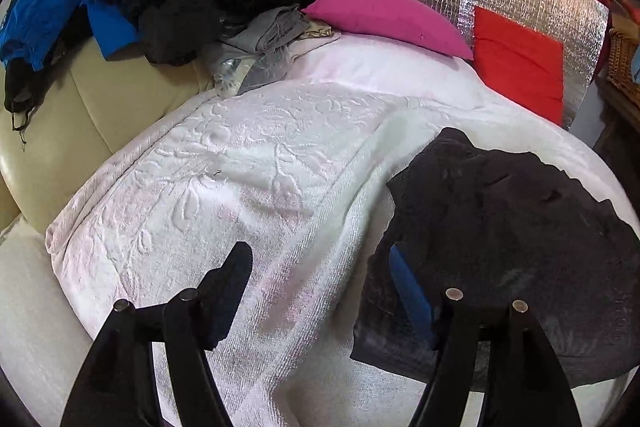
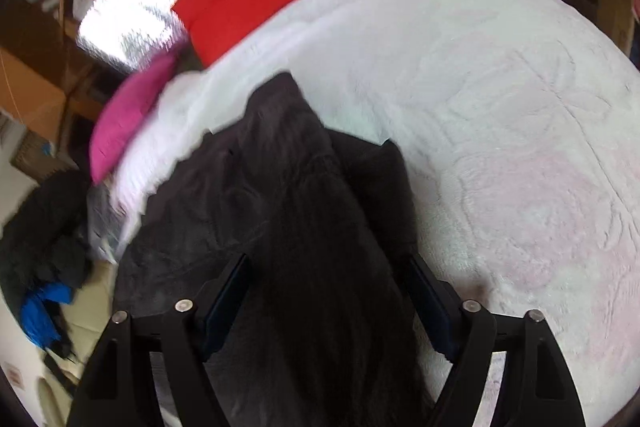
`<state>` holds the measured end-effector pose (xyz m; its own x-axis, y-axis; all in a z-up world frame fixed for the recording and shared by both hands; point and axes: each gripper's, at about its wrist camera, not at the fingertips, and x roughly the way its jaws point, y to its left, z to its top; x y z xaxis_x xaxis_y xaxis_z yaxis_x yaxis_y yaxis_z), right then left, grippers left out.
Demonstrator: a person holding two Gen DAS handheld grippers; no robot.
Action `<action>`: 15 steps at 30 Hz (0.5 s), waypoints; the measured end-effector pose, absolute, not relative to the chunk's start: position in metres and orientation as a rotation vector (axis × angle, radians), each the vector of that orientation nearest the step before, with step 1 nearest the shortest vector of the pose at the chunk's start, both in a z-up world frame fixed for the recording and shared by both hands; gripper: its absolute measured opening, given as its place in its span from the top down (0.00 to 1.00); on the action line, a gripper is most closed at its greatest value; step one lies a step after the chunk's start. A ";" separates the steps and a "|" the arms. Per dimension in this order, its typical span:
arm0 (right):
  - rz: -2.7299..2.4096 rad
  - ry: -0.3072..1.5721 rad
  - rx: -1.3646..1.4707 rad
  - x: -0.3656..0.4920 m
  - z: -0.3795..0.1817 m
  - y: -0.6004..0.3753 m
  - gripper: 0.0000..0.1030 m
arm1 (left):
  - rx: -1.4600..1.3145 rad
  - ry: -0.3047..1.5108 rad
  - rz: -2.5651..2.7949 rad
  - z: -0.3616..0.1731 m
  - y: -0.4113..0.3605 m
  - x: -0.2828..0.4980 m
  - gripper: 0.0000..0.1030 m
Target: Fold large clothes
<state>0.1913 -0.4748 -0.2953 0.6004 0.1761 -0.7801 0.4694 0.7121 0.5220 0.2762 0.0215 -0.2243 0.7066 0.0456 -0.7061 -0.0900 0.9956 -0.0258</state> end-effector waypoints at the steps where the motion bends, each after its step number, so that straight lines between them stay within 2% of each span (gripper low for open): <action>1: -0.202 0.939 0.747 0.194 -0.295 -0.469 0.39 | -0.057 0.784 0.075 -0.225 0.020 0.277 0.31; 2: -0.204 0.935 0.721 0.195 -0.293 -0.466 0.44 | -0.053 0.785 0.076 -0.224 0.019 0.277 0.31; 3: -0.204 0.918 0.683 0.194 -0.288 -0.461 0.56 | -0.047 0.785 0.077 -0.225 0.017 0.278 0.31; 4: -0.207 0.894 0.651 0.192 -0.281 -0.458 0.63 | -0.043 0.786 0.076 -0.225 0.016 0.278 0.31; 5: -0.208 0.872 0.629 0.190 -0.276 -0.456 0.65 | -0.040 0.786 0.074 -0.225 0.015 0.279 0.31; 11: -0.216 0.930 0.594 0.195 -0.291 -0.458 0.66 | -0.021 0.810 0.066 -0.230 0.008 0.283 0.30; 14: -0.197 0.904 0.698 0.187 -0.287 -0.468 0.63 | -0.048 0.857 0.019 -0.236 0.008 0.287 0.28; 15: -0.186 0.900 0.742 0.184 -0.287 -0.473 0.59 | -0.069 0.879 -0.011 -0.237 0.009 0.289 0.27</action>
<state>0.1841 -0.4732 -0.2868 0.6247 0.1512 -0.7661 0.4421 0.7401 0.5067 0.2892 0.0086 -0.2369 0.6377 -0.0384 -0.7693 -0.0184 0.9977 -0.0651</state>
